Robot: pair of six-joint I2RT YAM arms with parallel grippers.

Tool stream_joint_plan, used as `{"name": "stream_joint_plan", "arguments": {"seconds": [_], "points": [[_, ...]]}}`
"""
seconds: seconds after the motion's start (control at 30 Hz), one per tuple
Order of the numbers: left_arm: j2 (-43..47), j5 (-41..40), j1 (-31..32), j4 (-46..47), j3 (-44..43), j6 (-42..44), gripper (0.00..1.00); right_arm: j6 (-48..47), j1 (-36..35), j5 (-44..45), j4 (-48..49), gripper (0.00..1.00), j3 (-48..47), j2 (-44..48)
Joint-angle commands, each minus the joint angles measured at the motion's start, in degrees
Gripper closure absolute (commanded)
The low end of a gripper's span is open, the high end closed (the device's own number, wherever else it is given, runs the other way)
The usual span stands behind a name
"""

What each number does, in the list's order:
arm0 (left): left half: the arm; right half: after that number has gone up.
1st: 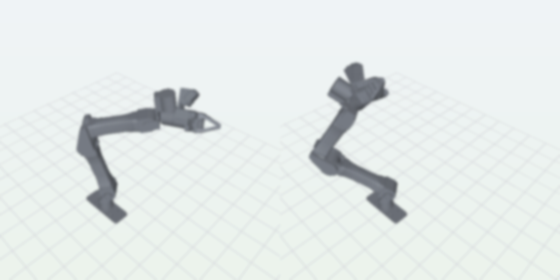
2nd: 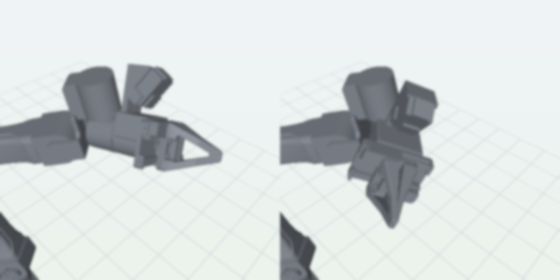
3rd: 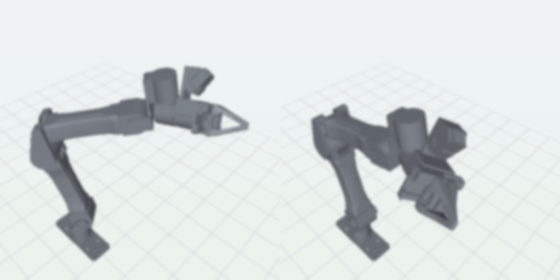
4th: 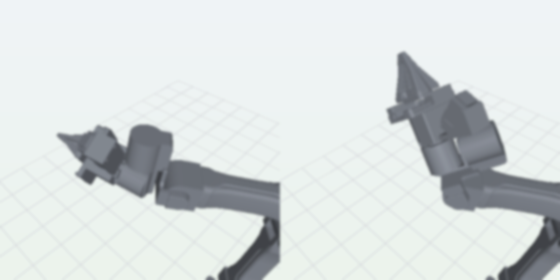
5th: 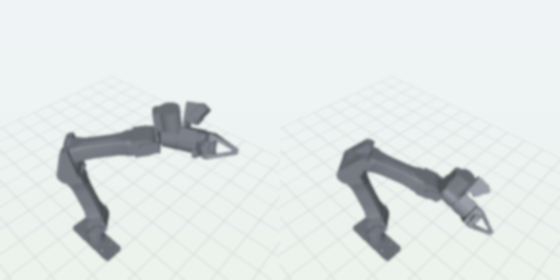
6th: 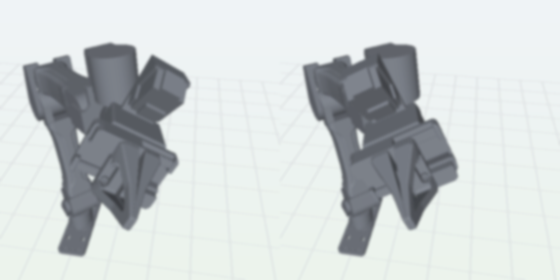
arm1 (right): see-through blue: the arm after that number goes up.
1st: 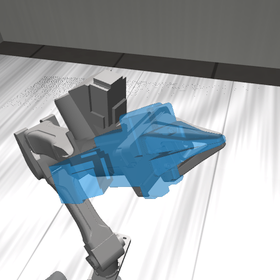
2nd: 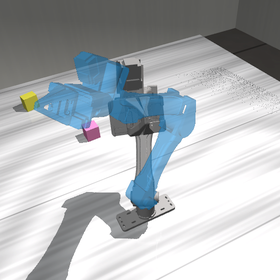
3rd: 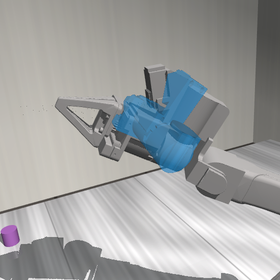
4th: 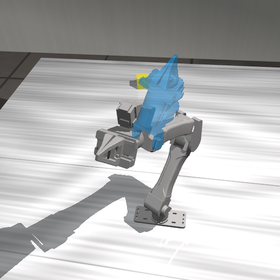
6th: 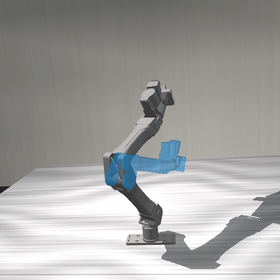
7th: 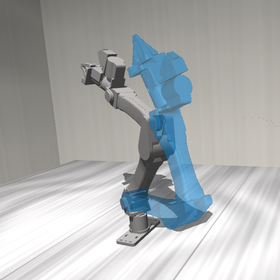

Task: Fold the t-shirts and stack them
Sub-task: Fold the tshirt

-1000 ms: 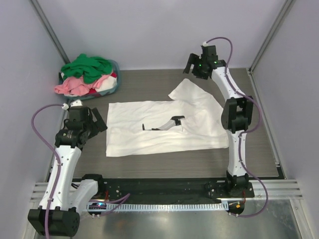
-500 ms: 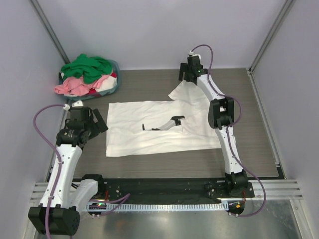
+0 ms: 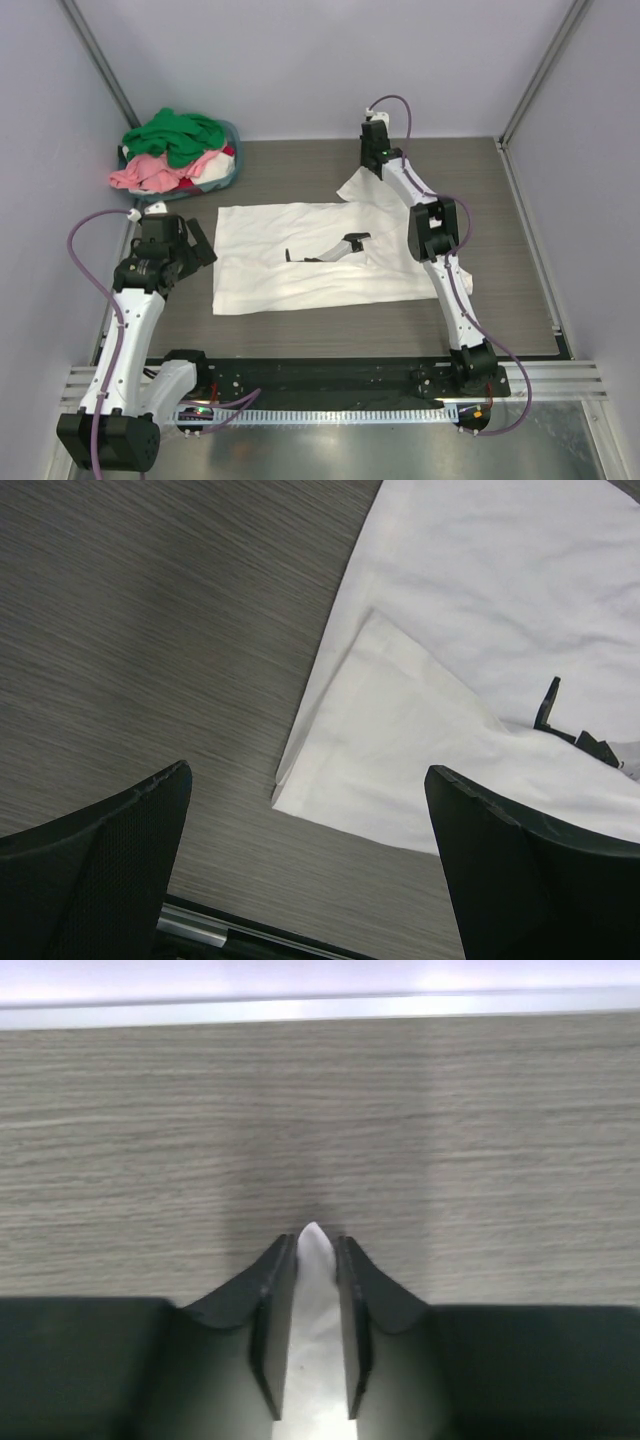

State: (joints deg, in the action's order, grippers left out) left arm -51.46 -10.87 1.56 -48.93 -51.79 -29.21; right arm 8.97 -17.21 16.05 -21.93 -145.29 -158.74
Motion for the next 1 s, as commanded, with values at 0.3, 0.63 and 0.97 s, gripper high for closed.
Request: {"name": "stream_joint_plan", "arguments": {"seconds": [0.3, 0.63, 0.97], "points": [[-4.2, 1.7, -0.6, 2.6, -0.8, 1.5, 0.02, 0.0, -0.2, 2.8, 0.4, 0.99, 9.8, 13.2], [-28.3, 2.5, -1.3, 20.7, -10.1, -1.4, 0.28, 7.7, -0.1, -3.1, -0.4, 0.99, 25.9, 33.5], [-58.4, 7.4, -5.2, 26.2, -31.1, -1.3, 0.56, 12.0, -0.2, -8.4, -0.6, 0.99, 40.9, 45.5]]}}
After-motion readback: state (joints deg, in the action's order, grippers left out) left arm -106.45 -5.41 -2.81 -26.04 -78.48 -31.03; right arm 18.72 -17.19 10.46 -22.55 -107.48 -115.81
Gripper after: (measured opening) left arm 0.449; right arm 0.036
